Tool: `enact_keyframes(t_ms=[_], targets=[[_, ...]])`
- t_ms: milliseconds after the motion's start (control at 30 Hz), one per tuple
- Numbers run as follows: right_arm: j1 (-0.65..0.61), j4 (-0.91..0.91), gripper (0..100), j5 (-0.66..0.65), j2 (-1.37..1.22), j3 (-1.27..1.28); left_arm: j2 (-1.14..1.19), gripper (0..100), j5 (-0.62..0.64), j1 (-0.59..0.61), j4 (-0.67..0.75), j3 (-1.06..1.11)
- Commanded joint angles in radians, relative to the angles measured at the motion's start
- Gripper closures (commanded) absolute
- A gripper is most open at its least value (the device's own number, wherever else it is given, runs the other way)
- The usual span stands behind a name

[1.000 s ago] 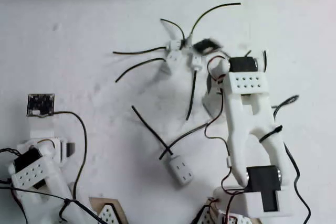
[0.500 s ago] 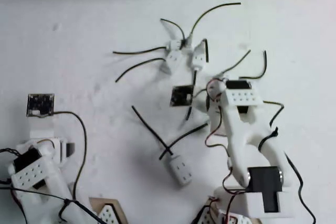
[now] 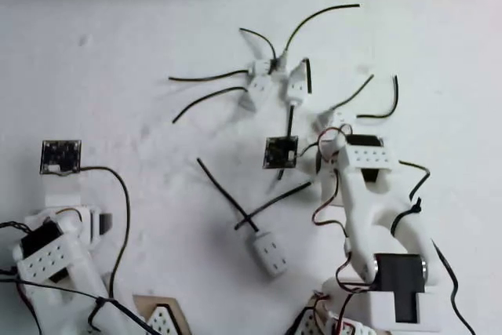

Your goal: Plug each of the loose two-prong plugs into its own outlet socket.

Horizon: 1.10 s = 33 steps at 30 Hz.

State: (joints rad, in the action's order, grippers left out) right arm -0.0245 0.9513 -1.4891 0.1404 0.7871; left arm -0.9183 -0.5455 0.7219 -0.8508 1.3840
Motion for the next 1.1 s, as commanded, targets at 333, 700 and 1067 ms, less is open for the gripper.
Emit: enact_keyframes(t_ms=[333, 700, 1067], targets=[[-0.059, -0.058, 85.4, -0.002, 0.021, 0.046, -0.028, 70, 0.014, 0.007, 0.017, -0.002], [-0.117, -0.05, 98.1, 0.267, 0.03, 0.046, -0.028, 70, 0.014, 0.007, 0.017, -0.002], [-0.234, 0.048, 85.8, 0.451, 0.03, 0.046, -0.028, 70, 0.014, 0.007, 0.017, -0.002]])
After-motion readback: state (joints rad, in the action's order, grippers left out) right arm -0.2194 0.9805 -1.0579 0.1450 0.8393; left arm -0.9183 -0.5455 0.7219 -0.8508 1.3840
